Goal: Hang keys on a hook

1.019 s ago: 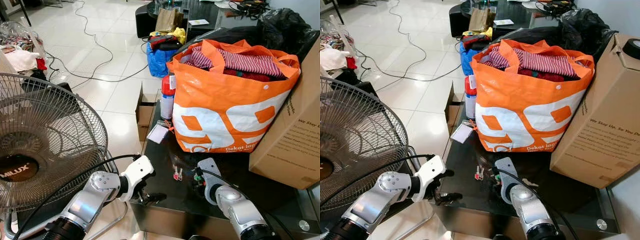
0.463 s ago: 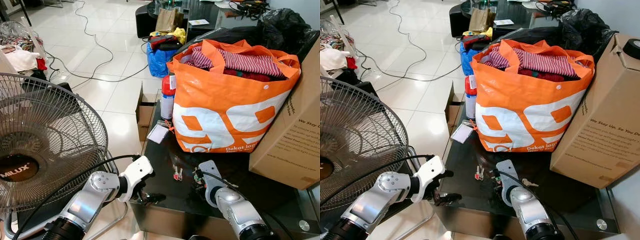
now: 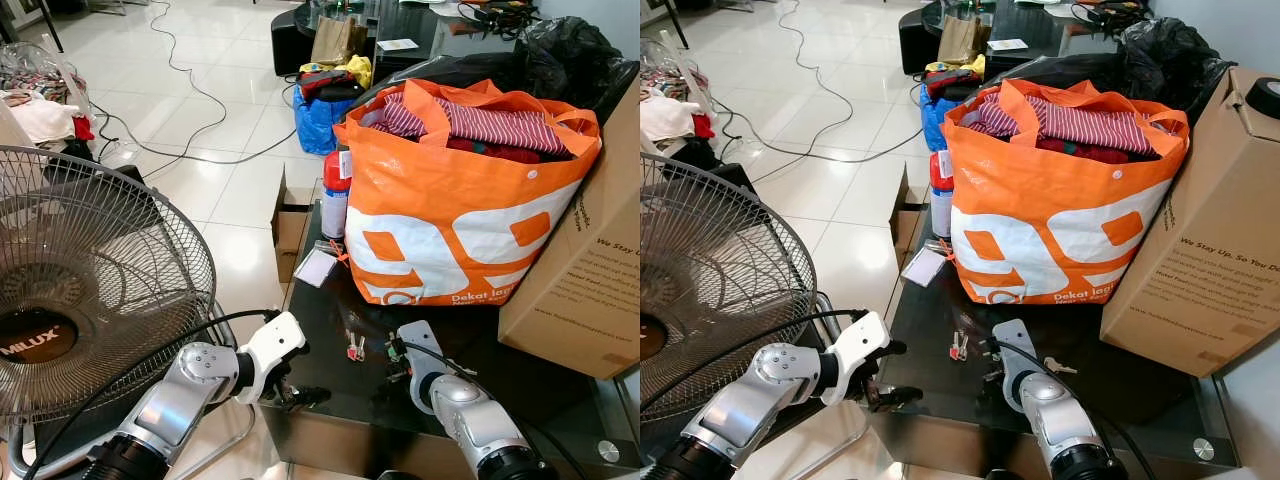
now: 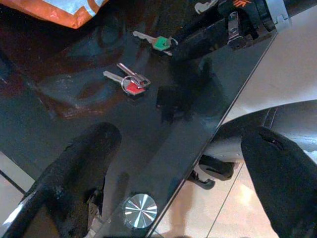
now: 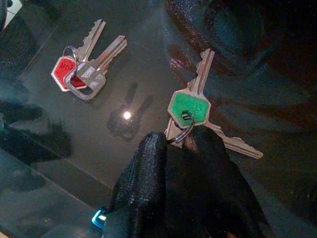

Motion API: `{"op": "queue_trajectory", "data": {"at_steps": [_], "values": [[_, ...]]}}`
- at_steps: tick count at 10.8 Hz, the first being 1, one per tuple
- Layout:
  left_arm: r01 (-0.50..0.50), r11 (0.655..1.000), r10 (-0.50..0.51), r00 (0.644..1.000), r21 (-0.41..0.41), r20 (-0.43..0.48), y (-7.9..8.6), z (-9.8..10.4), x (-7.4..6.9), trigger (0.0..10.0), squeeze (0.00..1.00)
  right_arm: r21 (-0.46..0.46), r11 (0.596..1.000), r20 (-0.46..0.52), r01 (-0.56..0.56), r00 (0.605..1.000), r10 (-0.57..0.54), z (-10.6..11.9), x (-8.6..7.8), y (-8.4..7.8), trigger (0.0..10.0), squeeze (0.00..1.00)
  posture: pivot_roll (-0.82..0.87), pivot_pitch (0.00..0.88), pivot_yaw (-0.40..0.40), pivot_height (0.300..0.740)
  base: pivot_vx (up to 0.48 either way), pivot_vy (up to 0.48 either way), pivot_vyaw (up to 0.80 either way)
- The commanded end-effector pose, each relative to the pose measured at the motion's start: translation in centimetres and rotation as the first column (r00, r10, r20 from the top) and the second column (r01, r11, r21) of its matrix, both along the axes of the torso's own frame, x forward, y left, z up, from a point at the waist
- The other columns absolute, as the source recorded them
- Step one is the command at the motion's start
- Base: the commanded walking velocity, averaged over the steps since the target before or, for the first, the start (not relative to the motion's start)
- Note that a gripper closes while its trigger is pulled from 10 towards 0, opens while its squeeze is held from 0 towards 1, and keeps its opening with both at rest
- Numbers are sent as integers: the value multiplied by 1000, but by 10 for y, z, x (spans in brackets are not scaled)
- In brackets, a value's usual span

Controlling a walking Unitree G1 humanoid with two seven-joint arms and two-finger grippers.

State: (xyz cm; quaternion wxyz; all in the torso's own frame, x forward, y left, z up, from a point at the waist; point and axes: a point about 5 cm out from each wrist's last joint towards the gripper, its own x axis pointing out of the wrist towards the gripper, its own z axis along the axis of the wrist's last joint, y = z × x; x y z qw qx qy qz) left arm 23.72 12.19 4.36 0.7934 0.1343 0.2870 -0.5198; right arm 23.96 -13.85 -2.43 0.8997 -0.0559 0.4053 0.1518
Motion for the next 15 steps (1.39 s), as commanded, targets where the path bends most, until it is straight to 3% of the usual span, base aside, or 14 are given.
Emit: {"op": "queue_trajectory", "data": {"at_steps": [1,9,10,11,12,14,15], "values": [[11,1000,-11,1000,7,13,1,3,0,10000,0,11,1000,2,18,1000,-18,2,3,0,0,0,-172,0,-2,740,0,0,0],[22,1000,-22,1000,11,16,0,3,-2,10000,0,32,999,20,36,999,-37,3,1,-4,0,0,-176,0,9,740,0,0,0],[25,1000,-25,1000,11,16,0,2,-2,10000,0,22,999,26,32,999,-32,3,-1,-9,1294,0,-179,0,12,740,0,0,0],[28,1000,-28,999,11,17,-1,3,-2,10000,0,-9,999,25,34,999,-33,1,-2,-13,10000,0,-179,0,12,740,0,0,0],[29,1000,-29,999,11,18,-1,3,-2,10000,0,-36,999,21,38,999,-37,0,-3,-15,10000,1000,-179,0,12,740,0,0,0],[32,999,-32,999,12,16,-1,2,-4,10000,0,-34,999,21,32,999,-32,0,-3,-12,10000,1000,-175,0,8,740,0,0,0],[30,999,-31,999,12,13,0,1,-6,10000,0,-27,999,23,32,999,-32,0,-3,-10,10000,0,-172,0,4,740,0,0,0]]}}
